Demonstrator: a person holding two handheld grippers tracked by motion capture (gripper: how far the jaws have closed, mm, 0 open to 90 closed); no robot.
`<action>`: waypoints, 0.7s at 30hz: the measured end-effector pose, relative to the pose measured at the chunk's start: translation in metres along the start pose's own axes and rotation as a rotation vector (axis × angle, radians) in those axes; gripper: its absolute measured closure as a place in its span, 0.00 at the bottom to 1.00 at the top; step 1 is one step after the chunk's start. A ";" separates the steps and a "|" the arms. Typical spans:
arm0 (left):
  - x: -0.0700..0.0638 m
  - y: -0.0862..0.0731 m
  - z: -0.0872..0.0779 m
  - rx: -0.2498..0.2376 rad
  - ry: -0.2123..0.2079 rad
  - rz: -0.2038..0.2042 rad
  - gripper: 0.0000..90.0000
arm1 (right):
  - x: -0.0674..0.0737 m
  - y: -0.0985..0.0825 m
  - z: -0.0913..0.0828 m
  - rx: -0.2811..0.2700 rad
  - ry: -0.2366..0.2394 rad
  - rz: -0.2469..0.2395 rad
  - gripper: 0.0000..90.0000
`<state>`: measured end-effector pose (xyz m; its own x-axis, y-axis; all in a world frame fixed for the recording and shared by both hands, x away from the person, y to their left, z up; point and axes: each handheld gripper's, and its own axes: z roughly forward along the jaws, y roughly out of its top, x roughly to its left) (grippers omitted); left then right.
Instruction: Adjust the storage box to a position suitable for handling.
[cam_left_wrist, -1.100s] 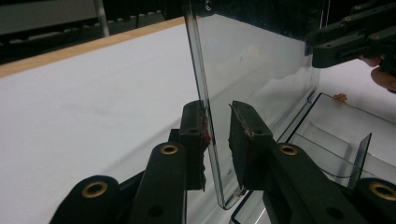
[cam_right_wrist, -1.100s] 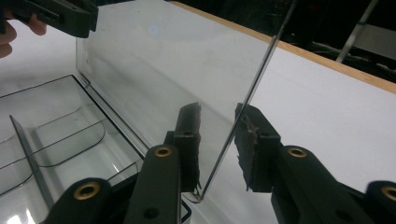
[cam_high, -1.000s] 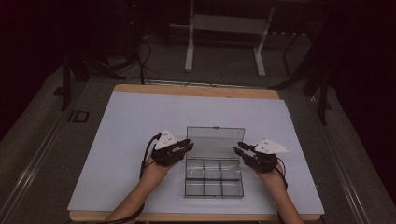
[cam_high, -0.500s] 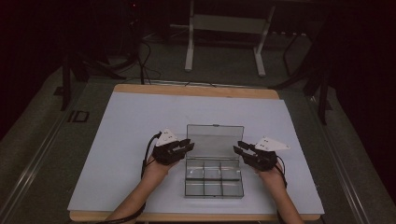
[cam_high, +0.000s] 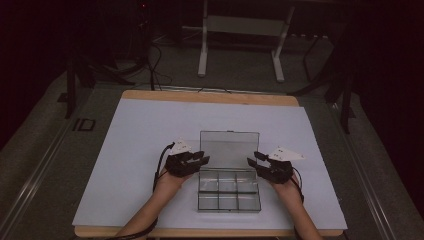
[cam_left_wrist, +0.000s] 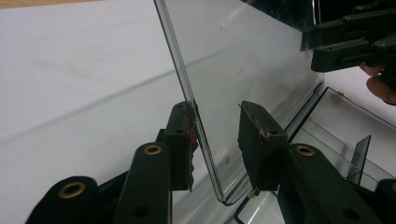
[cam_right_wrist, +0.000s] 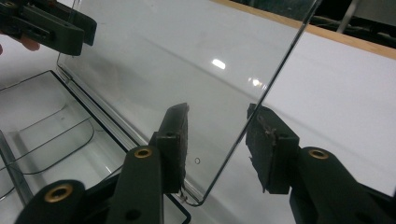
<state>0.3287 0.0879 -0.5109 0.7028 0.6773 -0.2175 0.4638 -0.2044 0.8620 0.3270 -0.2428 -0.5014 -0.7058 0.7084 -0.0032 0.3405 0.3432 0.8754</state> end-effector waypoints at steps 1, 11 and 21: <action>0.000 0.000 0.000 0.002 0.004 0.002 0.73 | 0.000 0.000 0.000 0.000 -0.002 -0.001 0.65; 0.000 0.001 0.005 0.041 0.009 -0.007 0.67 | 0.000 -0.003 0.005 0.019 0.002 0.028 0.59; 0.000 -0.001 0.011 0.068 0.033 -0.037 0.58 | -0.002 -0.003 0.009 0.059 0.003 0.077 0.55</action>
<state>0.3337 0.0804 -0.5166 0.6668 0.7080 -0.2329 0.5257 -0.2252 0.8203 0.3332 -0.2398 -0.5081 -0.6775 0.7327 0.0647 0.4302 0.3233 0.8429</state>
